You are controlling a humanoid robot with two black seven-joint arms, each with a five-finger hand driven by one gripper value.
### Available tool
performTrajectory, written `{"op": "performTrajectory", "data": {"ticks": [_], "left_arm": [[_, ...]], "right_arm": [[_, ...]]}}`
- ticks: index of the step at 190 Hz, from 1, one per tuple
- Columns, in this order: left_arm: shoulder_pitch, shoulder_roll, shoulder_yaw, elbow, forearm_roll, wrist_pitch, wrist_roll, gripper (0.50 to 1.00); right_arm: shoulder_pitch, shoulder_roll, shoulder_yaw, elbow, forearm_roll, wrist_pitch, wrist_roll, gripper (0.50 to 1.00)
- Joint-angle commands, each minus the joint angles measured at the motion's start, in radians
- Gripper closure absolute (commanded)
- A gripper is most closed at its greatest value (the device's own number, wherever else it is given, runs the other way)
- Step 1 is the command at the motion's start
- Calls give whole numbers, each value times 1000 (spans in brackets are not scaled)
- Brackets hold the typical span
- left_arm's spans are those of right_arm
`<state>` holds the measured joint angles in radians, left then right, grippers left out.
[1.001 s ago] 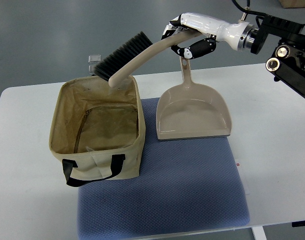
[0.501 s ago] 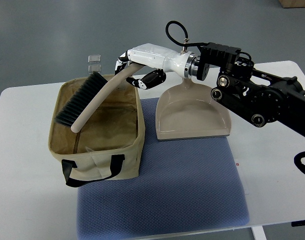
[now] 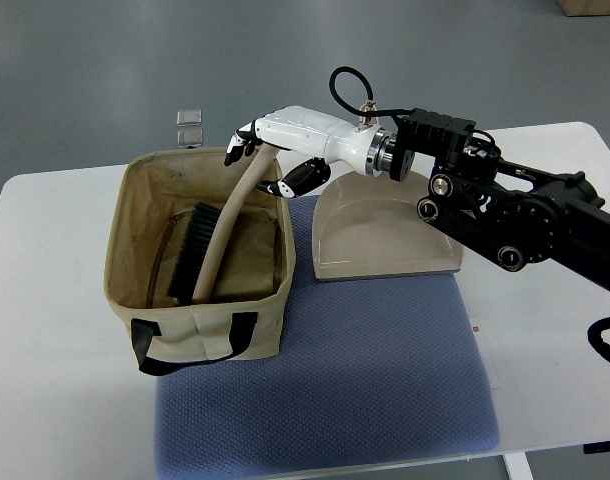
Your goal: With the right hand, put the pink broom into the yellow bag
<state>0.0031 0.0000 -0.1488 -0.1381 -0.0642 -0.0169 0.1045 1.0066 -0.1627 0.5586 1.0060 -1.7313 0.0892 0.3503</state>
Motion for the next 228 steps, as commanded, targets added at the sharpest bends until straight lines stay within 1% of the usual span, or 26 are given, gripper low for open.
{"op": "performTrajectory", "data": {"ticks": [1, 7, 11, 14, 23, 26, 29, 38, 60, 67, 82, 100, 114, 135, 147, 158, 174, 206, 228], "left_arm": [[0, 0, 0, 0, 0, 0, 0, 500], [0, 0, 0, 0, 0, 0, 0, 500], [0, 0, 0, 0, 0, 0, 0, 500], [0, 0, 0, 0, 0, 0, 0, 500], [0, 0, 0, 0, 0, 0, 0, 500], [0, 0, 0, 0, 0, 0, 0, 500], [0, 0, 0, 0, 0, 0, 0, 500], [0, 0, 0, 0, 1, 0, 0, 500], [0, 0, 0, 0, 1, 0, 0, 500], [0, 0, 0, 0, 1, 0, 0, 500], [0, 0, 0, 0, 0, 0, 0, 500], [0, 0, 0, 0, 0, 0, 0, 500], [0, 0, 0, 0, 0, 0, 0, 500], [0, 0, 0, 0, 0, 0, 0, 500], [0, 0, 0, 0, 1, 0, 0, 500], [0, 0, 0, 0, 0, 0, 0, 500], [0, 0, 0, 0, 0, 0, 0, 500], [0, 0, 0, 0, 1, 0, 0, 500], [0, 0, 0, 0, 0, 0, 0, 500]], "right_arm": [[-3, -3, 10, 2, 6, 0, 1, 818], [-3, -5, 10, 2, 9, 0, 1, 814], [-3, -6, 12, 2, 12, -2, 3, 801], [-3, -8, 14, 3, 16, -3, 4, 781], [-3, -9, 23, 3, 19, -6, 6, 758], [-3, -11, 30, 3, 24, -11, 7, 744], [-5, -11, 37, 3, 26, -12, 7, 742], [-6, -9, 75, 2, 41, -16, 9, 709], [-32, -8, 173, 0, 142, -5, 12, 691], [-48, -8, 205, -3, 206, 0, 12, 681], [-78, -9, 245, -26, 326, -3, 12, 677], [-115, -9, 291, -89, 481, -12, 15, 671], [-144, -9, 329, -138, 604, -12, 16, 644], [-180, -8, 371, -201, 756, -17, 16, 642], [-201, -5, 391, -234, 825, -43, 16, 638], [-220, -6, 403, -274, 884, -77, 32, 613], [-233, -1, 409, -316, 976, -88, 62, 607], [-266, -1, 411, -325, 1191, -88, 73, 605], [-270, -1, 412, -323, 1283, -85, 75, 576]]}}
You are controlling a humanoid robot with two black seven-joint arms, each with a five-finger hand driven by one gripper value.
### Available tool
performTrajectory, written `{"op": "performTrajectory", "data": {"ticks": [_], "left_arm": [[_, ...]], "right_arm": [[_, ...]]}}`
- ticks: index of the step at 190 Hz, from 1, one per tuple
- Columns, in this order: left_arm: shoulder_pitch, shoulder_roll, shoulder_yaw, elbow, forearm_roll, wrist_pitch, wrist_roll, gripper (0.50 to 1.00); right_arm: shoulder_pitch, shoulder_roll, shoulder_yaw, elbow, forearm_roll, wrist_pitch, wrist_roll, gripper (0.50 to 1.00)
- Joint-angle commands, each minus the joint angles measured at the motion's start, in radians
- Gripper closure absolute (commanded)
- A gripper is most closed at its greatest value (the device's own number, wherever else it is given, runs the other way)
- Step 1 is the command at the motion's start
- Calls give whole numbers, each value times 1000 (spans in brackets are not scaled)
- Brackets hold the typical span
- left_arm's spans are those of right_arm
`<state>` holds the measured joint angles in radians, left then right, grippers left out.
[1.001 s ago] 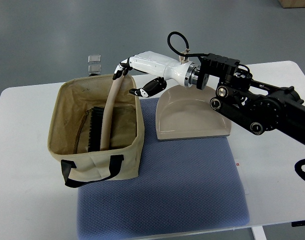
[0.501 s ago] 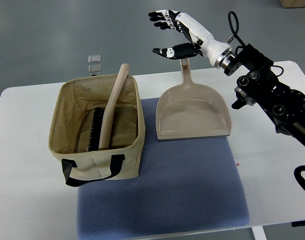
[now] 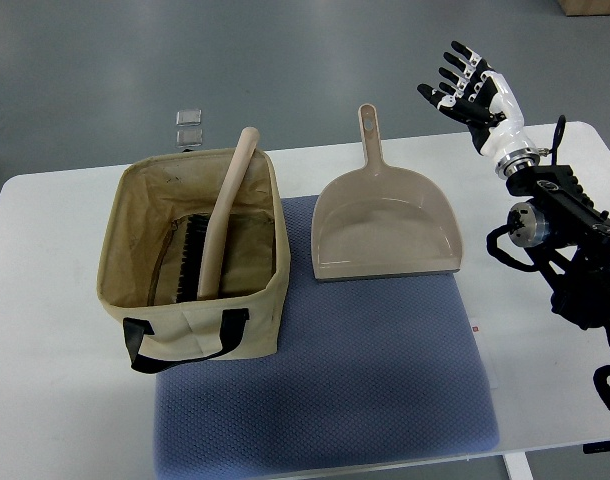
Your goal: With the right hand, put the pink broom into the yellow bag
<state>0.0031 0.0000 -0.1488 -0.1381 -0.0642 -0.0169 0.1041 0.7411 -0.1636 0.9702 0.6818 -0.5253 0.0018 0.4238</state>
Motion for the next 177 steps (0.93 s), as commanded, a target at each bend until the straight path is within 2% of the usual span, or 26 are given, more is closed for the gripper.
{"op": "performTrajectory", "data": {"ticks": [1, 33, 73, 177], "left_arm": [[0, 0, 0, 0, 0, 0, 0, 500], [0, 0, 0, 0, 0, 0, 0, 500], [0, 0, 0, 0, 0, 0, 0, 500], [0, 0, 0, 0, 1, 0, 0, 500]], "right_arm": [[-5, -1, 1, 1, 80, 3, 1, 574], [-11, 9, 24, 1, 128, 12, 18, 572], [-39, 41, 44, 1, 156, 67, 33, 570], [-83, 75, 42, -1, 154, 66, 44, 570]]}}
